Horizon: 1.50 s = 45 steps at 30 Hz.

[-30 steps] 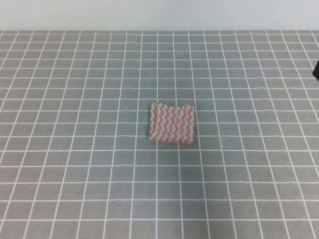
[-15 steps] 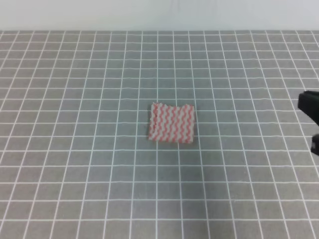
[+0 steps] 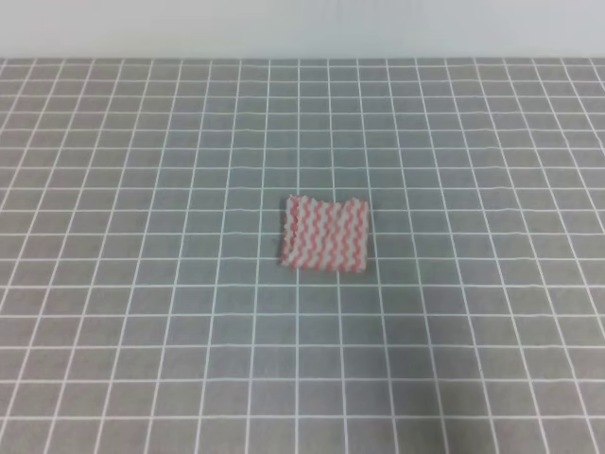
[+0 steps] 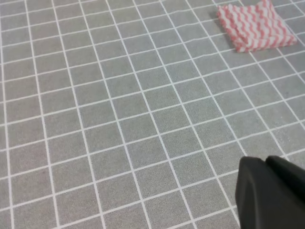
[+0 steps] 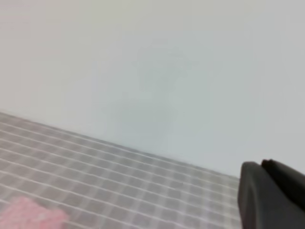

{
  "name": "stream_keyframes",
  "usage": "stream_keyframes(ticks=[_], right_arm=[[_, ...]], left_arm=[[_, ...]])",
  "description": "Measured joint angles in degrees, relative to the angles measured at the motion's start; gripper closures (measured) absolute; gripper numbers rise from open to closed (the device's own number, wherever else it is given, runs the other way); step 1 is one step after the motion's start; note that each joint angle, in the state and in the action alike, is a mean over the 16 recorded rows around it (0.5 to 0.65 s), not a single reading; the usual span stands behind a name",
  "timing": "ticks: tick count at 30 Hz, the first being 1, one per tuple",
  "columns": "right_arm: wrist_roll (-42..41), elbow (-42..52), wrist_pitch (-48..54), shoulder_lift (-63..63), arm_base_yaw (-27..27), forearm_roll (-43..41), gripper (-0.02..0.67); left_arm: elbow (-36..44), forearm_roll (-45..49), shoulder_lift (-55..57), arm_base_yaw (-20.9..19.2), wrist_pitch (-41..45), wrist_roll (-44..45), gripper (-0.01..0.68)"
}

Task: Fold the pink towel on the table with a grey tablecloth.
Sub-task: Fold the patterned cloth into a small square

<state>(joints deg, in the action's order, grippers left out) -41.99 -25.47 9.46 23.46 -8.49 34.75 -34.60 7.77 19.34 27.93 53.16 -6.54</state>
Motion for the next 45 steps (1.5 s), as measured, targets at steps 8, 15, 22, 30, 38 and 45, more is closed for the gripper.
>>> stream_keyframes(ticks=[8,15,22,30,38,45], right_arm=[[2.47,11.89,-1.42,-11.36,7.72,0.49,0.665],[19.63,18.92,-0.59,-15.99,9.6,-13.35,0.665],[37.04,23.8,2.36,-19.76,9.63,-28.06,0.665],[39.97,26.64,5.51,-22.57,9.63,-31.03,0.665],[39.06,26.78,7.0,-22.89,9.63,-30.74,0.665],[38.99,26.87,6.89,-22.81,9.63,-30.75,0.665]], left_arm=[[0.01,0.04,-0.03,0.0,-0.04,0.0,0.673],[0.0,0.04,-0.08,0.01,0.0,0.0,0.673],[-0.01,0.05,-0.02,0.0,0.04,0.0,0.673],[0.0,0.08,0.03,0.0,0.0,0.0,0.673],[0.02,0.13,0.09,0.0,-0.11,0.01,0.673],[0.04,0.19,0.26,-0.02,-0.22,0.01,0.673]])
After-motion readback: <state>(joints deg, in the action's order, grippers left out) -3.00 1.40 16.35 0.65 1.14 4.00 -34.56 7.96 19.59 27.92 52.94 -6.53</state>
